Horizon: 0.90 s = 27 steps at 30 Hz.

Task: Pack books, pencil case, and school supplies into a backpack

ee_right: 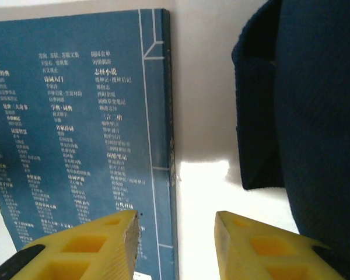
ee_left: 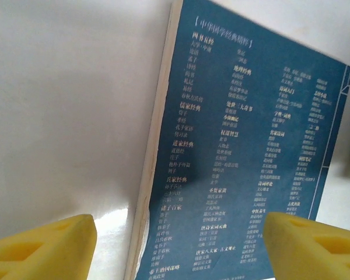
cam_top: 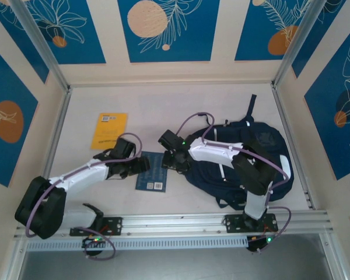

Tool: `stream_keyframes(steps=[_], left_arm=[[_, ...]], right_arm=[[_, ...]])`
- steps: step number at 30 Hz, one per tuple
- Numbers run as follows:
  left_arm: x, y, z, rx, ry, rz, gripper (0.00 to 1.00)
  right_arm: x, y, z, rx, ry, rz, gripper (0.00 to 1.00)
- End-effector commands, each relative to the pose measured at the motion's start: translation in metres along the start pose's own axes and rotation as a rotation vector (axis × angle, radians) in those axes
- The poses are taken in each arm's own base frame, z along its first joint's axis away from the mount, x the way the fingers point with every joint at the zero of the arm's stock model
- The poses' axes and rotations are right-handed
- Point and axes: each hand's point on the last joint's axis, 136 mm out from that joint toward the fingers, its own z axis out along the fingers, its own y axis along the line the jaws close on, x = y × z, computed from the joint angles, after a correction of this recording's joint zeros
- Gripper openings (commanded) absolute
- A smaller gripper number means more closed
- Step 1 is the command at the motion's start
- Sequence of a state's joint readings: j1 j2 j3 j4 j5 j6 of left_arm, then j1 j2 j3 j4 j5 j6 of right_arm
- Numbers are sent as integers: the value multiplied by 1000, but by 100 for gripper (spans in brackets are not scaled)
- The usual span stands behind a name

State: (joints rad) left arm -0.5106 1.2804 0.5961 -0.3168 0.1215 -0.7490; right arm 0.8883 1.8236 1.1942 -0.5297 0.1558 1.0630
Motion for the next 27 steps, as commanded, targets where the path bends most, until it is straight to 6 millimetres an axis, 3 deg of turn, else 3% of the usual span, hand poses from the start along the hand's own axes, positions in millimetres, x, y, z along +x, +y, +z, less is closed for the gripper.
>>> stream_keyframes(steps=[1,6,11,20,23,27], left_arm=[[2,-5,5,44,15,7,71],[6,-7,9,66,36,3,64],[13,-13,11,105,70,0,60],[27,-22,6,184,122,-29,57],[29,-22,-1,185,117,-24,56],[22,-3,-10,77,61,-2,57]], right_arm=[[-3,9,10,-38,30,12,39],[-3,11,21,-38,56,-12,39],[1,25,28,-96,96,-74,37],[4,45,24,-192,133,-191,35],[0,42,20,-197,124,-216,35],[-2,26,20,-114,130,-243,37]])
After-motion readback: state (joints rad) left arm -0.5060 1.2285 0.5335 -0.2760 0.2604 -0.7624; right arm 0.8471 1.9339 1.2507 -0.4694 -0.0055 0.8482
